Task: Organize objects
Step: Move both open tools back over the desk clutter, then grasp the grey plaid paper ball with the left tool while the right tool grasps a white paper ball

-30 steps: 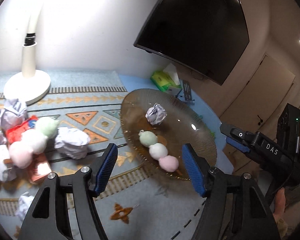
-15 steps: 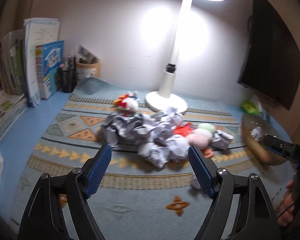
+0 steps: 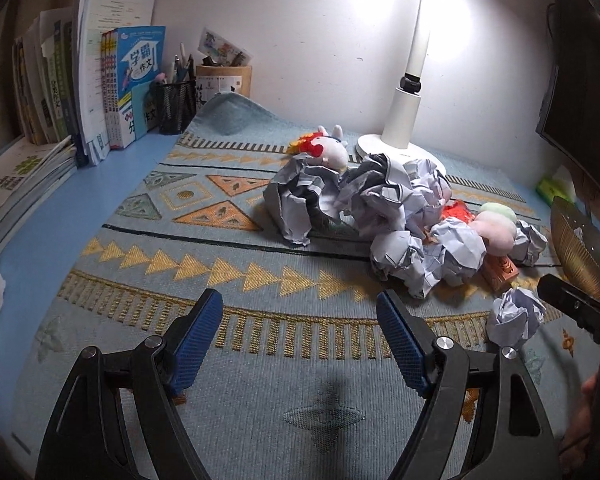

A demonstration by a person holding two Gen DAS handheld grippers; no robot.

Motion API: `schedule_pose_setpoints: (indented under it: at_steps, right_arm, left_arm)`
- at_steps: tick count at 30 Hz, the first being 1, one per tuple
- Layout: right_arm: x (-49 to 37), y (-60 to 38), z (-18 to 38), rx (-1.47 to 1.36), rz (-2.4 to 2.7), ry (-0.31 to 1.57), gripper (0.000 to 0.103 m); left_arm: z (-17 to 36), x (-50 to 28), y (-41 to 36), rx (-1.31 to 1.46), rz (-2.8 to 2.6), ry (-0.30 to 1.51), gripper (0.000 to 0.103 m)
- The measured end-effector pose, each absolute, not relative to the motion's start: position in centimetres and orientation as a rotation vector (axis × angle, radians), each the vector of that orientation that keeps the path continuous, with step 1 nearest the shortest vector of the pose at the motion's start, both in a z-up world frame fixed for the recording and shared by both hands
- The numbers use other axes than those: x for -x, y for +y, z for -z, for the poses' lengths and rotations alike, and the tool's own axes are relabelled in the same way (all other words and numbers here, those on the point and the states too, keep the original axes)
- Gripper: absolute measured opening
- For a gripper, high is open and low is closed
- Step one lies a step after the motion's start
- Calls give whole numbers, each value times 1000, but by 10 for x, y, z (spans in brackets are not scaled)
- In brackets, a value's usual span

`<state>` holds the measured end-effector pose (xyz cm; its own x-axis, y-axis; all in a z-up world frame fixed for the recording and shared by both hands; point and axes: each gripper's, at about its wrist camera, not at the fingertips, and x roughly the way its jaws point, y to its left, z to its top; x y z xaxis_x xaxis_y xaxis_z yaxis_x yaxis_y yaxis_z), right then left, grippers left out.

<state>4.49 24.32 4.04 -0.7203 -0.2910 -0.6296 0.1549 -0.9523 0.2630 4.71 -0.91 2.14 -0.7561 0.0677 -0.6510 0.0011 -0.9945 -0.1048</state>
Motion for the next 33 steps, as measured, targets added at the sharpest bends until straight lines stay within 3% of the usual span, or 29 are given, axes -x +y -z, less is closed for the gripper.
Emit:
schedule_pose_setpoints:
  at_steps: [14,22,27,31,33]
  right_arm:
    - [-47,231,-38,-1058,2713,-171,88]
    - [-48,227,-37,-1063,2704,-151,88]
    - [-44,230,-36,-1073,2690,-187,88]
    - [-43,236,-36,-1075,2677,-237,88]
    - [-43,239,-36,-1074,2675,-262,88]
  left_arm:
    - [-25,-56,-14,1025,-2919,-193,78]
    - [-21,-46,-27,1114,-2885,-307,78]
    - [-24,5,-54,1257,-2800,-445,78]
    - [-19,58,-33,1275,-2813,41,76]
    - [-12,75,-26,1260,-2740,110,74]
